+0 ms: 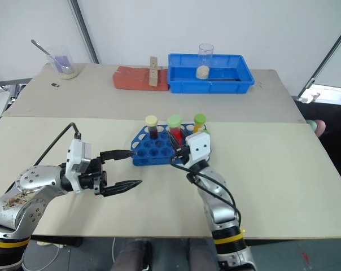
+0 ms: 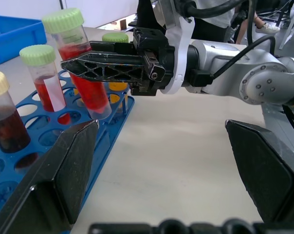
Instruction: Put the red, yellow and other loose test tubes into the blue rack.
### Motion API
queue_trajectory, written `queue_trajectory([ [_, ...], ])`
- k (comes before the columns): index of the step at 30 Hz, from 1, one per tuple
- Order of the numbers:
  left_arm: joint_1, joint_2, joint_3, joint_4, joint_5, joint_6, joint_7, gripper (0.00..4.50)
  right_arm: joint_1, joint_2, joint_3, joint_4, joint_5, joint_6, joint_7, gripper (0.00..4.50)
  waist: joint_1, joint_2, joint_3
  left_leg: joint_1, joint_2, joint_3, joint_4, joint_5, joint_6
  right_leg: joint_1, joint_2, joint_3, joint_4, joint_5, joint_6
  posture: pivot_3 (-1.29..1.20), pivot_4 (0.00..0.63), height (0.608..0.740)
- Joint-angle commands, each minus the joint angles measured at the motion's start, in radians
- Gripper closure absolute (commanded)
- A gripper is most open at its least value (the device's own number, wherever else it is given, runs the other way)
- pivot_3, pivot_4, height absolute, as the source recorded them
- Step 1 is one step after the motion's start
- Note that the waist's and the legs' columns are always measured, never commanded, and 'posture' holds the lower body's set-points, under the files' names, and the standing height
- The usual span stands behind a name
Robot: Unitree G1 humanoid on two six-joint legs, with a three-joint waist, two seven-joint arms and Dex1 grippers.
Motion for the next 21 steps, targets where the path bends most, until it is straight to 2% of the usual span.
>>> queue_trajectory([
  [1, -0.03, 0.002, 0.024, -0.043, -0.033, 0.02, 0.017, 0.0, 0.006, 0.02, -0.01, 0.016, -0.002, -0.051, -0.023, 3.5, 0.0, 0.0, 0.0, 0.0, 0.0, 0.0, 0.0, 0.0, 0.0, 0.0, 0.0, 0.0, 0.0, 0.0, 0.0, 0.0, 0.15, 0.74],
  [14, -0.07, -0.003, 0.024, -0.041, -0.041, 0.053, 0.067, 0.0, 0.029, 0.046, -0.013, 0.031, 0.031, -0.096, -0.018, 3.5, -0.007, 0.0, 0.0, 0.0, 0.0, 0.0, 0.0, 0.0, 0.0, 0.0, 0.0, 0.0, 0.0, 0.0, 0.0, 0.0, 0.15, 0.74],
  [16, -0.074, -0.001, 0.026, -0.035, -0.036, 0.057, 0.068, 0.0, 0.049, 0.04, -0.004, 0.012, 0.04, -0.081, -0.004, 2.48, -0.008, 0.0, 0.0, 0.0, 0.0, 0.0, 0.0, 0.0, 0.0, 0.0, 0.0, 0.0, 0.0, 0.0, 0.0, 0.0, 0.15, 0.74],
  [20, -0.081, 0.028, 0.032, -0.025, -0.019, 0.073, 0.068, 0.0, 0.098, -0.008, 0.019, -0.05, 0.023, -0.027, 0.031, 1.2, -0.011, 0.0, 0.0, 0.0, 0.0, -0.001, 0.0, 0.0, 0.0, 0.0, 0.0, 0.0, 0.0, 0.0, 0.0, 0.0, 0.15, 0.74],
  [21, -0.087, 0.044, 0.033, -0.024, -0.011, 0.079, 0.068, 0.0, 0.113, -0.034, 0.023, -0.076, 0.021, -0.004, 0.05, 1.2, -0.012, 0.0, 0.0, 0.0, 0.0, -0.001, 0.0, 0.0, 0.0, 0.0, 0.0, 0.0, 0.0, 0.0, 0.0, 0.0, 0.15, 0.74],
])
